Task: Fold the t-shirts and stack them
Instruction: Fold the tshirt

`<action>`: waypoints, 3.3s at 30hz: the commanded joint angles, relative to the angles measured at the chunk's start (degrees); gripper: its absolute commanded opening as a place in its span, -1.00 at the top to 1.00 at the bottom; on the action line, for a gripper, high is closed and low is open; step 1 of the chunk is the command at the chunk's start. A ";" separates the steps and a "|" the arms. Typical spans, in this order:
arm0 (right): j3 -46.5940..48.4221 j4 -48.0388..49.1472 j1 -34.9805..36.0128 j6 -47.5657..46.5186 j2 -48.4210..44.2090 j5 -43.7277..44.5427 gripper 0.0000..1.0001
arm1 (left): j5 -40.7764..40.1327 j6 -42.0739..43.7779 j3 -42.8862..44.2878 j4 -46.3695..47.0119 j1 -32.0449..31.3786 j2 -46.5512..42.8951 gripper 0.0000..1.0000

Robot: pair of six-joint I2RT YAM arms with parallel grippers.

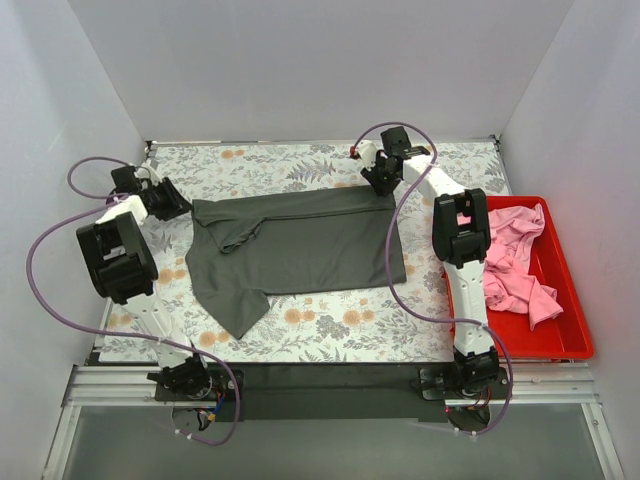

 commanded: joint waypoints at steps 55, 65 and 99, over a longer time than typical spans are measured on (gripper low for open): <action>-20.34 -16.76 5.45 -9.51 -32.91 -6.53 -0.89 | 17.01 41.46 19.41 -39.91 -5.24 -13.84 -0.25; -43.36 -14.67 10.21 -10.84 -40.83 -1.79 -0.20 | 16.58 54.29 -0.56 -44.65 -5.41 -24.66 -0.15; -55.43 -0.51 10.47 -13.04 -35.65 4.89 0.85 | -5.48 75.81 -21.49 -36.22 -13.85 -33.37 -0.10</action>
